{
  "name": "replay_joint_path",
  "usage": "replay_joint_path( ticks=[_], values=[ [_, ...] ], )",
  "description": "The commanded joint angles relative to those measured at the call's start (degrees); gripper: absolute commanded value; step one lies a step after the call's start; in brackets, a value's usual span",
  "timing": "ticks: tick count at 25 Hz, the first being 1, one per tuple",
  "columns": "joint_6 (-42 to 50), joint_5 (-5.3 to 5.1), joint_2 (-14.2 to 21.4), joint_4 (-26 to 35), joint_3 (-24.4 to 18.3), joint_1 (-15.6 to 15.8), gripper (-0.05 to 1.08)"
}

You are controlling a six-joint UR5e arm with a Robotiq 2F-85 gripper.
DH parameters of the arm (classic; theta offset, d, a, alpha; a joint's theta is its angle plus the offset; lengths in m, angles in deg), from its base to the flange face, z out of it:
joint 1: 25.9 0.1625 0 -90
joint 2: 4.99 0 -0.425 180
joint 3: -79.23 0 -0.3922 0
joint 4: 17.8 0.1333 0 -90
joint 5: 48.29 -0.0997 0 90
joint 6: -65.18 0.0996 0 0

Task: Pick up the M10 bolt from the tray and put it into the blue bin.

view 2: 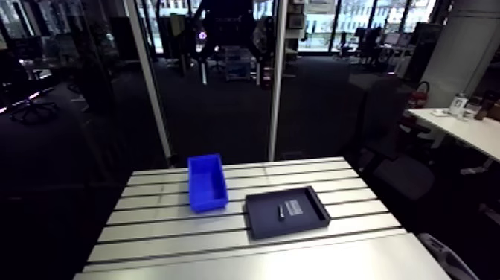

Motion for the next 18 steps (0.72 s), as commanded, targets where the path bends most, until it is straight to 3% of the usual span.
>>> replay_joint_path(
  ticks=[1, 18],
  values=[
    [0.9, -0.09, 1.8, 0.3, 0.4, 0.5, 0.01],
    [0.8, 0.26, 1.6, 0.4, 0.9, 0.5, 0.01]
  ],
)
